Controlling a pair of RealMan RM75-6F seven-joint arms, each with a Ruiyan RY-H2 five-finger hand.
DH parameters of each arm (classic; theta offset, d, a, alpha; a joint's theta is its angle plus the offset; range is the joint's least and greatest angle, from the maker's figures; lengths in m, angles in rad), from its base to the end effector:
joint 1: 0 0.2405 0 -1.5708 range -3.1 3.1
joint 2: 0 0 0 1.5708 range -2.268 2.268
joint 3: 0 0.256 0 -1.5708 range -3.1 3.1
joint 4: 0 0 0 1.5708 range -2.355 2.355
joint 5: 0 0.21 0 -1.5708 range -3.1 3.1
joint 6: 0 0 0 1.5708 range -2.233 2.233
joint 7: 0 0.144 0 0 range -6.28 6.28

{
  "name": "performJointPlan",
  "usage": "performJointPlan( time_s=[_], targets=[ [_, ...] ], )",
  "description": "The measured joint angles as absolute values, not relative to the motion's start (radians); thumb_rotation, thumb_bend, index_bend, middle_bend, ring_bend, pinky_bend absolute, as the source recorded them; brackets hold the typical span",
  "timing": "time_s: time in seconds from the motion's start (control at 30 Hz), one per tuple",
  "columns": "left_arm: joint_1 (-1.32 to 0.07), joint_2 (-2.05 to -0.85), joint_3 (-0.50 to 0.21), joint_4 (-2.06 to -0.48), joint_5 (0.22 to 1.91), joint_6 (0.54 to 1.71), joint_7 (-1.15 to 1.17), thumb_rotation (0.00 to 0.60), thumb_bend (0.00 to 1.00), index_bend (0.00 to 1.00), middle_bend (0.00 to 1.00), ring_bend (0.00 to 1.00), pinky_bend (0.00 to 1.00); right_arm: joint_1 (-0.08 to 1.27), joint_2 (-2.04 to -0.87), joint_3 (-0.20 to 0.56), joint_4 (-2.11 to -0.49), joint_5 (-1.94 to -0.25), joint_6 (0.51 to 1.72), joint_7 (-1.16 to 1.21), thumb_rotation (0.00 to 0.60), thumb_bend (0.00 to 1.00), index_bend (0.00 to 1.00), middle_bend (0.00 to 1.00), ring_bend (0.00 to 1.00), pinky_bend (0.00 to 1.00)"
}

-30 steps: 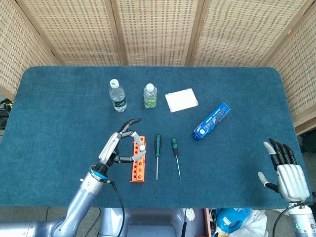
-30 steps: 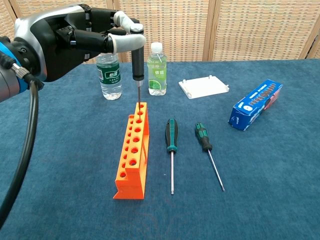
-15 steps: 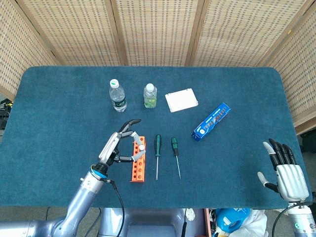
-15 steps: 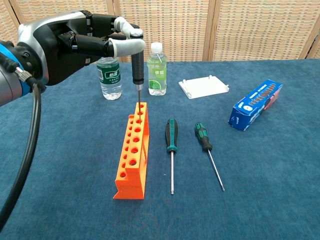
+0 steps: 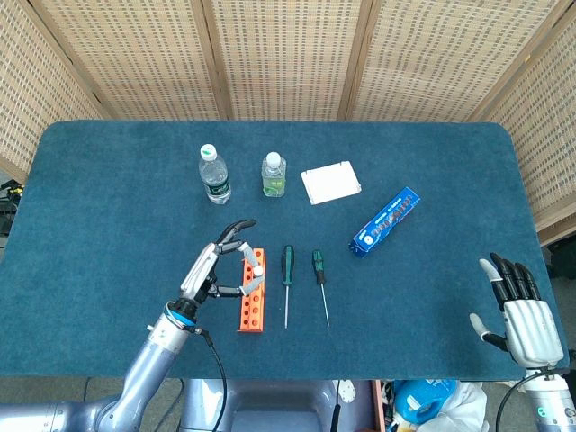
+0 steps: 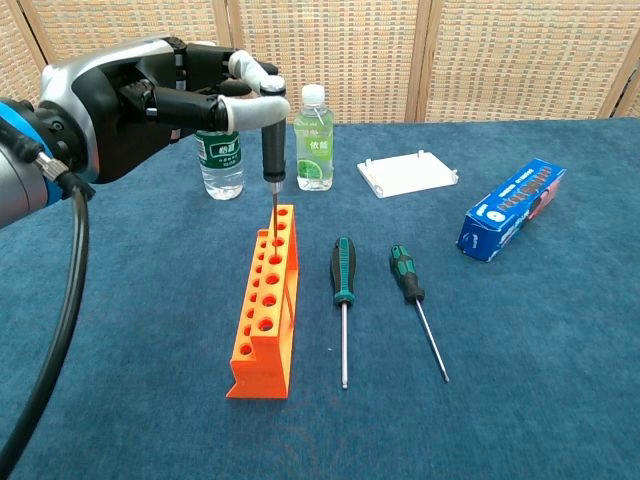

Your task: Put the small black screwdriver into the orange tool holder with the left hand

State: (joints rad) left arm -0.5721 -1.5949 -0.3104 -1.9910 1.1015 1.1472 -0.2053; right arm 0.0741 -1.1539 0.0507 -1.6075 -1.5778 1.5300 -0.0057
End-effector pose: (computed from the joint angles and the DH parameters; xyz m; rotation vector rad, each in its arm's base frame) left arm -0.0589 0.2686 0.0144 -1.2805 -1.9249 -1.7004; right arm -0.2979 -0.1772 0.1502 1.4109 -0.8636 0.9874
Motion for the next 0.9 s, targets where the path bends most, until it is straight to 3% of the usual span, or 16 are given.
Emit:
performJointPlan(
  time_s=[0.9],
  targets=[
    [-0.57, -1.619, -0.286, -1.915, 1.105, 1.12, -0.227, 0.6, 0.4, 0.72, 0.13, 0.0, 0.0, 0.074, -1.153, 0.05, -1.611, -1.581, 1.532, -0.003, 0.6, 0.28, 0.0, 0.0, 0.0, 0.0]
  ],
)
